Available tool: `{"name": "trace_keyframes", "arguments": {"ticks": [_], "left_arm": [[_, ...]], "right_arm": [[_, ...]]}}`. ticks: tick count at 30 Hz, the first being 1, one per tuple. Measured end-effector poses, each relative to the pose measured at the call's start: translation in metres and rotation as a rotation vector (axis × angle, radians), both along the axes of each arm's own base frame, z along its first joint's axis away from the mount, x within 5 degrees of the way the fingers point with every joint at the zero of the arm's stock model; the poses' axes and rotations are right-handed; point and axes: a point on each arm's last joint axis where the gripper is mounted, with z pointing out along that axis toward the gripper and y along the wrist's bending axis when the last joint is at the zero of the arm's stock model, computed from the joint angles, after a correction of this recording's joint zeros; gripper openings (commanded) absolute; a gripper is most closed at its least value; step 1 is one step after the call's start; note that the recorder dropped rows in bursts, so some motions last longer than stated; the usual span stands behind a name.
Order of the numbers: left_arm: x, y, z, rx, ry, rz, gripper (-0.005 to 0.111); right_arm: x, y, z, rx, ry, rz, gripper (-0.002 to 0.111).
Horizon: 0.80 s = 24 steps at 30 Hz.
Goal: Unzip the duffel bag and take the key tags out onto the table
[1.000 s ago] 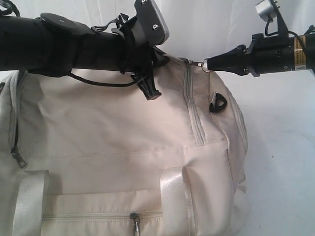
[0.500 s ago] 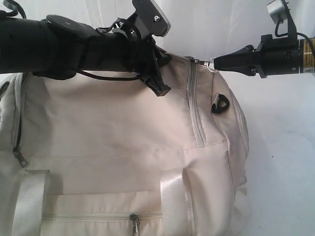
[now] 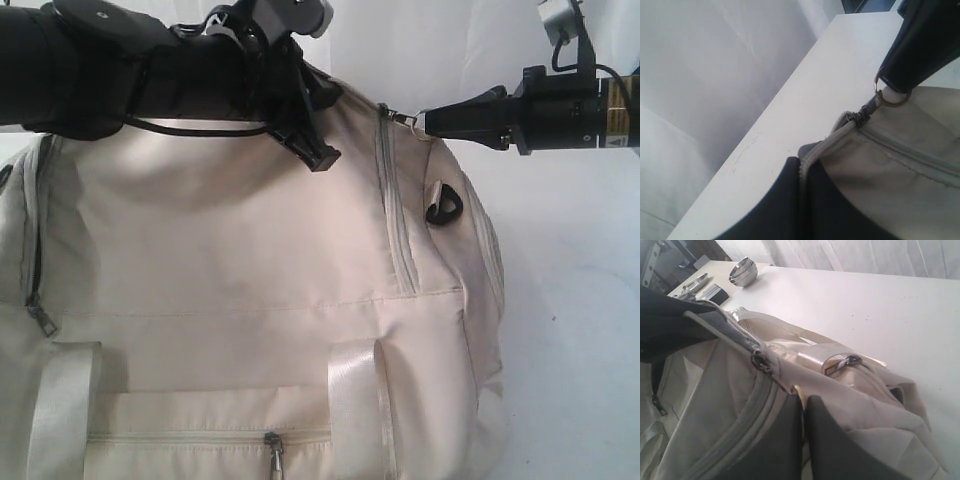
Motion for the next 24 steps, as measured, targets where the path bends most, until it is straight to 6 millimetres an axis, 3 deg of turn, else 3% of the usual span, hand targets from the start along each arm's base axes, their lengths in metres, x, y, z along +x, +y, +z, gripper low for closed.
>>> {"name": "trace_keyframes", "arguments": {"ticks": [19,24], "left_arm": [[0.002,0.002,0.002,-0.034,0.014,0.047,0.0],[-0.003,0.002,0.004,-0.013,0.016,-0.014,0.0]], "right_arm": [[-0.015,0.002,0.015,0.004,-0.032,0.088,0.0],[-0.019,0.001,0.021,-0.015,-0.054,0.093,0.0]]}}
